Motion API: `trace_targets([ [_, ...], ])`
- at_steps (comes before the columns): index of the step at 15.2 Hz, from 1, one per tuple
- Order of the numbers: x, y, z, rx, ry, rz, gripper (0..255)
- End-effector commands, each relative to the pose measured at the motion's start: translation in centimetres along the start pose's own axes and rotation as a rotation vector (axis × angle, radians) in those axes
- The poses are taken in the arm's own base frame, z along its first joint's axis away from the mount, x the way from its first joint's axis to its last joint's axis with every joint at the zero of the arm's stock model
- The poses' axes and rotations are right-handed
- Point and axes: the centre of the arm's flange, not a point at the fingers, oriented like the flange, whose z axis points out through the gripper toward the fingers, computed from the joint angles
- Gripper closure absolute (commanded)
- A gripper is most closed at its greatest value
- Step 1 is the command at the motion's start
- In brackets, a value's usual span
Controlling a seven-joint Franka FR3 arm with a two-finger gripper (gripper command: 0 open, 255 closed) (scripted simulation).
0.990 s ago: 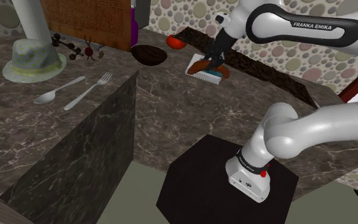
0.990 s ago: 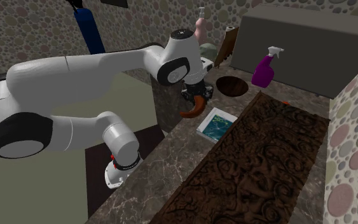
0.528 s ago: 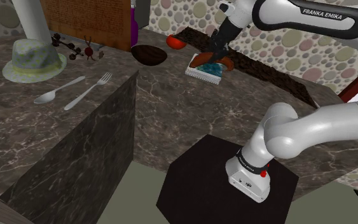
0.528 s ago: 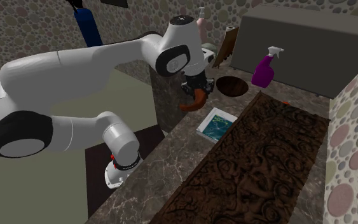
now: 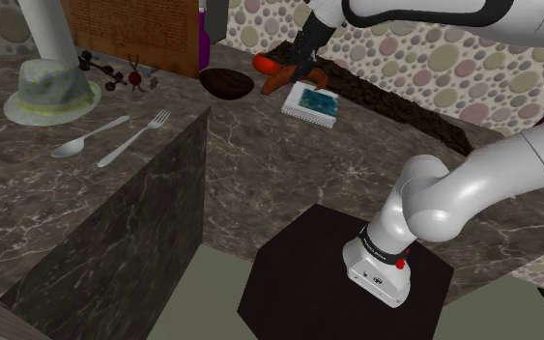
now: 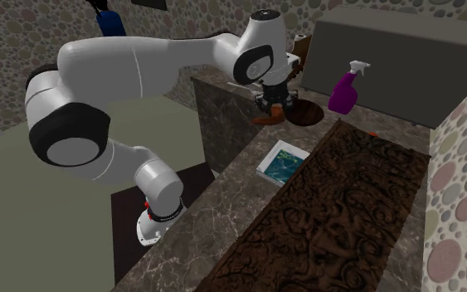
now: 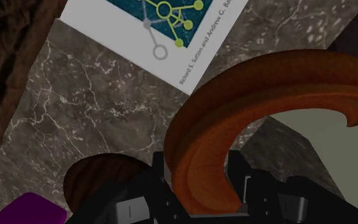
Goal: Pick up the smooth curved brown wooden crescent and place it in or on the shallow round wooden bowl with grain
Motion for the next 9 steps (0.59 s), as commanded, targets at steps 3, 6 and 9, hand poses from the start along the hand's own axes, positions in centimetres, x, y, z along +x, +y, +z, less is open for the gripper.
trace_targets([
  [3,4.1,3.5,1.6,-0.001,0.0,0.0,255],
  [6,7.0,5.9,2.7,-0.001,0.0,0.0,255],
  [9,9.9,8.4,3.8,-0.001,0.0,0.0,255],
])
